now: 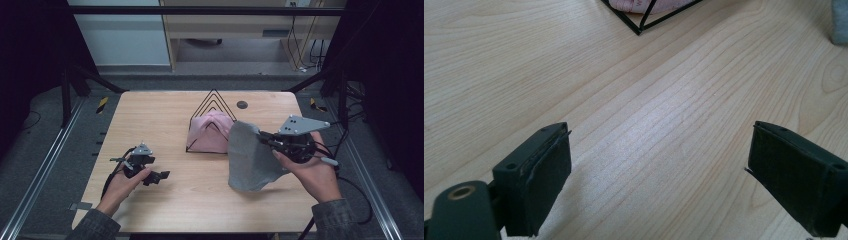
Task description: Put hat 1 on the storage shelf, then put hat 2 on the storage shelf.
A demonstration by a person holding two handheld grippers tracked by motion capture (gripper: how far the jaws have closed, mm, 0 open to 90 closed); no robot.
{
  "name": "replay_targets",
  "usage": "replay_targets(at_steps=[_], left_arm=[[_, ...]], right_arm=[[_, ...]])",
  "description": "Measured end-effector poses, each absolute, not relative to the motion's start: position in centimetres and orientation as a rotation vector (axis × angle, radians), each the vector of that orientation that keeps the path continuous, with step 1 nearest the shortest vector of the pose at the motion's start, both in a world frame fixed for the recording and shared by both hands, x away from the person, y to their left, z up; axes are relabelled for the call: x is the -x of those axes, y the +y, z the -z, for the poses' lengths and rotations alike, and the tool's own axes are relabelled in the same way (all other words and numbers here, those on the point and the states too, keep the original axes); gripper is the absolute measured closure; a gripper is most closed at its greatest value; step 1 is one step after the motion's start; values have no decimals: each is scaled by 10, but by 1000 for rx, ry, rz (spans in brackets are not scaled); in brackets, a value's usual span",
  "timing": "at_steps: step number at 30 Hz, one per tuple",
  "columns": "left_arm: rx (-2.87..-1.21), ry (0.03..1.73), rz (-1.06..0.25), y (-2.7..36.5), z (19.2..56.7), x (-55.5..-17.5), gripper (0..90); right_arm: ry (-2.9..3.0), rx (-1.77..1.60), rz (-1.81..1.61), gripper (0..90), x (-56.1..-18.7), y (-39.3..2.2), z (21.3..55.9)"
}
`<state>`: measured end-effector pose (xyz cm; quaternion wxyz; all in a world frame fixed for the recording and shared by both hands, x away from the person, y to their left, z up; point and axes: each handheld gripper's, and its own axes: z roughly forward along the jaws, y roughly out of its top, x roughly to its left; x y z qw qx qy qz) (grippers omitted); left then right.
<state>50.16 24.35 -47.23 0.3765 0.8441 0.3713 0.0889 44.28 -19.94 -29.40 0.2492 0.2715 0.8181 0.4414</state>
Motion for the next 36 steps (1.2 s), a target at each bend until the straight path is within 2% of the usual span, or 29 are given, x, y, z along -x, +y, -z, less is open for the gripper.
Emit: replay_targets(at_steps=[22,36], left_arm=[[-2127,840,-187,236,465,-498,96],[-2148,782,-134,230,466,-496,89]], right_arm=[[2211,-605,-1278,866,-430,-168,255],[2274,-507,-1284,866,-432,-125,253]])
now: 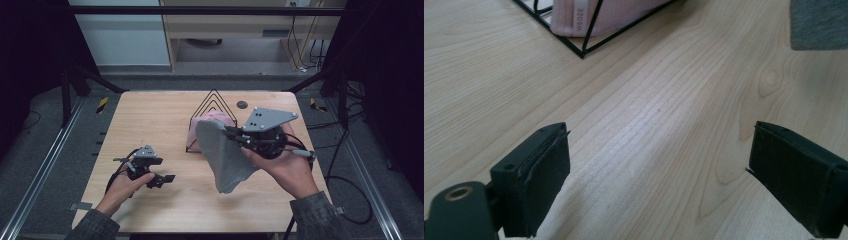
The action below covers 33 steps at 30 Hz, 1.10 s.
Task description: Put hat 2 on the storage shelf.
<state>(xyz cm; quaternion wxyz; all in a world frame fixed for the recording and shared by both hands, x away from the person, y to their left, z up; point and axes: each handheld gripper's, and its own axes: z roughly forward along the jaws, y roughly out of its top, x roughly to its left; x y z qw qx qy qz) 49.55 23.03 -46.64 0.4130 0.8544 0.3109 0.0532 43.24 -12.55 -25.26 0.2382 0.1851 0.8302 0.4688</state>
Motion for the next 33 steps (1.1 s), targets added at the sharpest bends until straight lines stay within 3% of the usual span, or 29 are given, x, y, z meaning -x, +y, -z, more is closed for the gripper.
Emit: replay_targets(at_steps=[14,33], left_arm=[[-2129,741,-132,231,457,-496,80],[-2149,596,-159,217,395,-501,97]], right_arm=[[2307,-458,-1326,866,-448,-96,258],[2335,-398,-1330,866,-463,-72,251]])
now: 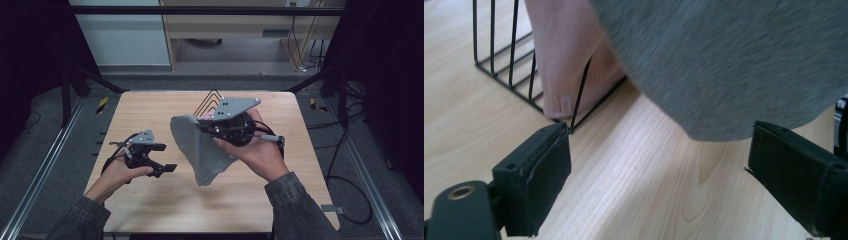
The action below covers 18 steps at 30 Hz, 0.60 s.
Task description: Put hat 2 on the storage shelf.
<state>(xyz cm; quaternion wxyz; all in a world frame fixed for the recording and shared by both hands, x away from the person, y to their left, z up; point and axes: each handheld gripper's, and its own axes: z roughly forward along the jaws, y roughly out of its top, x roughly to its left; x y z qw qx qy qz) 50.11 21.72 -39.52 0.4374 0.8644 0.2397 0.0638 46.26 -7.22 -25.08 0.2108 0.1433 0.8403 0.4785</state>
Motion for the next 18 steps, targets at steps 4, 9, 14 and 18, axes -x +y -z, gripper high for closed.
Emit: replay_targets(at_steps=[4,9,14,18], left_arm=[[-2149,576,-167,215,387,-502,104],[-2149,558,-183,211,378,-506,120],[-2164,529,-205,204,373,-517,136],[-2151,520,-200,200,372,-524,158]], right_arm=[[2324,-406,-1337,866,-464,-73,247],[2320,-416,-1334,866,-465,-75,245],[2321,-408,-1336,866,-464,-76,244],[2323,-405,-1335,866,-463,-75,244]])
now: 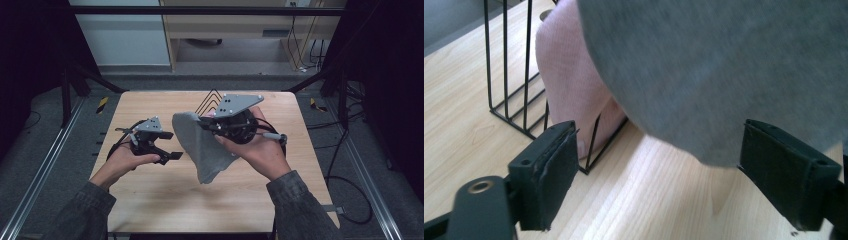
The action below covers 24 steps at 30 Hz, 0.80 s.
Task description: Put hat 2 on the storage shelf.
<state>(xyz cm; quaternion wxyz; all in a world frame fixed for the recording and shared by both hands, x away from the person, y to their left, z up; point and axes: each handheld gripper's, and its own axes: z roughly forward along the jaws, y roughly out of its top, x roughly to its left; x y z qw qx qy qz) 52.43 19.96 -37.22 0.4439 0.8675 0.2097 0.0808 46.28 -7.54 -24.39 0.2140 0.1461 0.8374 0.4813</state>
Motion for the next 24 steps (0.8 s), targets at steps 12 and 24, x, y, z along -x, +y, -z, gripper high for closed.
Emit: replay_targets(at_steps=[12,24], left_arm=[[-2104,525,-144,187,385,-534,535],[-2150,479,-195,181,377,-521,868]], right_arm=[[2333,-424,-1338,865,-466,-74,252],[2299,-565,-1307,865,-470,-105,278]])
